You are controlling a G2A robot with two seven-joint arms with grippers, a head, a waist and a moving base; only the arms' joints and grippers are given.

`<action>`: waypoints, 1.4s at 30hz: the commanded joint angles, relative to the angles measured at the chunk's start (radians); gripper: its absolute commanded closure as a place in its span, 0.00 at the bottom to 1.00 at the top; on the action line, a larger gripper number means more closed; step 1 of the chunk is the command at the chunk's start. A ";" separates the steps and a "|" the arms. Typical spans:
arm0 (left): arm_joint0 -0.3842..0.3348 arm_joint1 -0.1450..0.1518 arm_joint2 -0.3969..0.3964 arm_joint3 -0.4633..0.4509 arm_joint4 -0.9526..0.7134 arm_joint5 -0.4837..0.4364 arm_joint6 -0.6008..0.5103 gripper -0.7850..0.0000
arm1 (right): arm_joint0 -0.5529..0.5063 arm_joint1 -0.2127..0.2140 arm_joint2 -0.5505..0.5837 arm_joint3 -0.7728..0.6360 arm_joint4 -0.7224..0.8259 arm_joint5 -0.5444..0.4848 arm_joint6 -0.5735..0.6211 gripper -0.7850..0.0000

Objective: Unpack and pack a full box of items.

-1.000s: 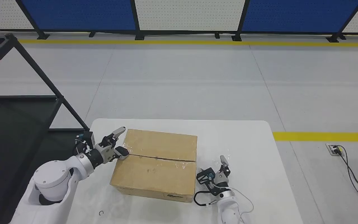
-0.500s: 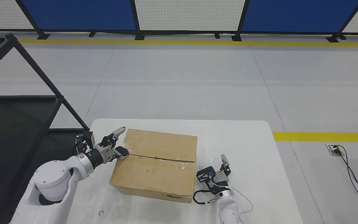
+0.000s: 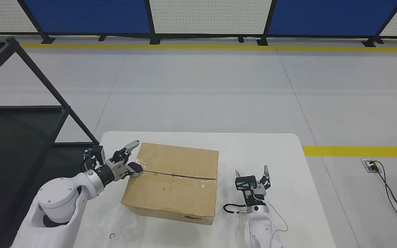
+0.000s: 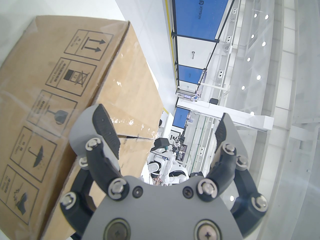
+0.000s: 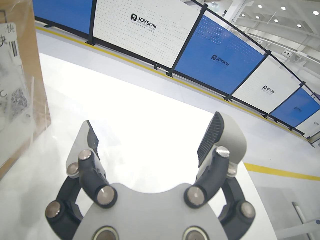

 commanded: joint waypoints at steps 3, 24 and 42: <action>0.000 0.000 0.000 0.000 0.000 0.000 0.000 0.00 | -0.012 0.003 0.030 -0.044 0.024 -0.022 -0.022 0.00; 0.000 0.000 0.000 0.000 0.000 0.000 0.000 0.00 | -0.128 -0.003 0.024 -0.424 -0.098 0.061 0.065 0.00; 0.000 0.000 0.000 0.000 0.000 0.000 0.000 0.00 | -0.121 -0.017 -0.051 -0.563 -0.279 0.055 0.291 0.00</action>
